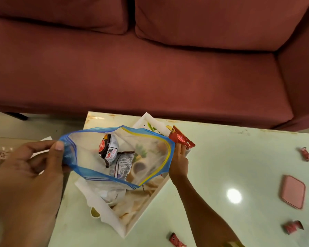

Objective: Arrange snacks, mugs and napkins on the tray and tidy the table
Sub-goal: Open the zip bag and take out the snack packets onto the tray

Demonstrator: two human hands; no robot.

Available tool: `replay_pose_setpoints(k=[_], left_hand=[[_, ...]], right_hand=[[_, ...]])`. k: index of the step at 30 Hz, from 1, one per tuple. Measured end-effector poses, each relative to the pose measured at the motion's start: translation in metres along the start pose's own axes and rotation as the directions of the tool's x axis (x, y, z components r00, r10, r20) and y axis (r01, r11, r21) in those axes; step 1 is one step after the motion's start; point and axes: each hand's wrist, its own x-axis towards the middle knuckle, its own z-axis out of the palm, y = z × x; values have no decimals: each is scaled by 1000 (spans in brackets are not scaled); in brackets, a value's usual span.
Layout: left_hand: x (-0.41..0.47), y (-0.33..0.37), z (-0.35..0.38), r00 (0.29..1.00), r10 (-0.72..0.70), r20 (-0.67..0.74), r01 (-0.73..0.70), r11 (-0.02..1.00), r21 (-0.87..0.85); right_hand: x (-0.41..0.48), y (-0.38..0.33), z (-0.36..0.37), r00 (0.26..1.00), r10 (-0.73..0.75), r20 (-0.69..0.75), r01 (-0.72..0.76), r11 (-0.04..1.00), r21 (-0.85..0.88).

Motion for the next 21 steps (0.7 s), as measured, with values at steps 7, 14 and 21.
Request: replay_pose_setpoints(k=[7, 14, 21], left_hand=[[-27, 33, 21, 983, 104, -153, -95, 994, 62], [-49, 57, 24, 989, 93, -116, -80, 991, 106], [-71, 78, 10, 996, 92, -1, -90, 977, 193]], right_hand=[[-15, 0, -51, 986, 108, -126, -107, 994, 20], [-20, -72, -187, 872, -9, -489, 263, 853, 452], [-42, -155, -167, 664, -655, 360, 691, 722, 37]])
